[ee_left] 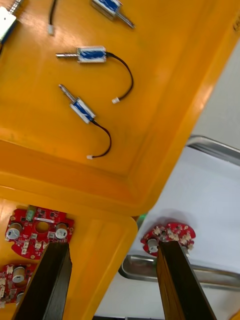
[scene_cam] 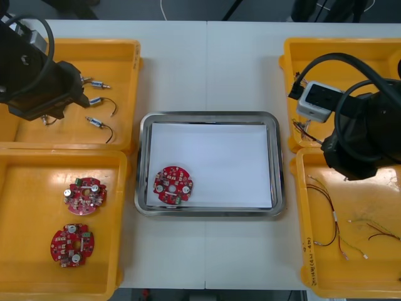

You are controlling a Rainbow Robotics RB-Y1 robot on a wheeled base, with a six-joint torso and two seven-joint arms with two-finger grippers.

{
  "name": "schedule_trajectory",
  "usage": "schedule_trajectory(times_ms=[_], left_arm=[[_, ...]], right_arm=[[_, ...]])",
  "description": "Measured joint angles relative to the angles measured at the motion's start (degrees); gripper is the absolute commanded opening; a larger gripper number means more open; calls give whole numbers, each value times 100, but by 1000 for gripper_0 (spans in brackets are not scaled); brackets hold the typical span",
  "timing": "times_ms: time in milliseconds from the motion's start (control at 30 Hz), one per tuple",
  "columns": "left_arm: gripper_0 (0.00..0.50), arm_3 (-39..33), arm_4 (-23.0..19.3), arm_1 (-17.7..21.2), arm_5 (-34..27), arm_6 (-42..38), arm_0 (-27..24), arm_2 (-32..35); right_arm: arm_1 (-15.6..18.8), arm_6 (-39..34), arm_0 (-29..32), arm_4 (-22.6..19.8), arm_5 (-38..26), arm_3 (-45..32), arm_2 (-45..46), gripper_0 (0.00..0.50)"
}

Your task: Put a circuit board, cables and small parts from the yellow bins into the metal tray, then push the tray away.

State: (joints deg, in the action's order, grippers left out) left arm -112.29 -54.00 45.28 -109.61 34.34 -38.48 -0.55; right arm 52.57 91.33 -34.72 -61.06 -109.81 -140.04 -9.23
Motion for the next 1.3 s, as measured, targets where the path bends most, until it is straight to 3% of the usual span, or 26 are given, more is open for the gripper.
schedule_trajectory(times_ms=[233, 433, 567, 933, 1300], left_arm=[[500, 599, 399, 65, 0, 248, 1, 276], [500, 1095, 691, 102, 3, 1383, 2, 457], [500, 1353, 842, 104, 77, 1979, 2, 577], [500, 1760, 1154, 104, 420, 2052, 2, 920], [500, 2269, 1385, 104, 1024, 2103, -3, 920]], right_arm=[[-598, 0, -602, 605, -1, 150, -869, 0], [-1156, 0, -880, 875, -2, 495, -1540, 0], [-1355, 0, -948, 1006, -2, 814, -1918, 0], [-1550, 1, -1197, 1227, -2, 1649, -2668, 0], [-2231, 6, -1272, 1691, 169, 2391, -2690, 0]])
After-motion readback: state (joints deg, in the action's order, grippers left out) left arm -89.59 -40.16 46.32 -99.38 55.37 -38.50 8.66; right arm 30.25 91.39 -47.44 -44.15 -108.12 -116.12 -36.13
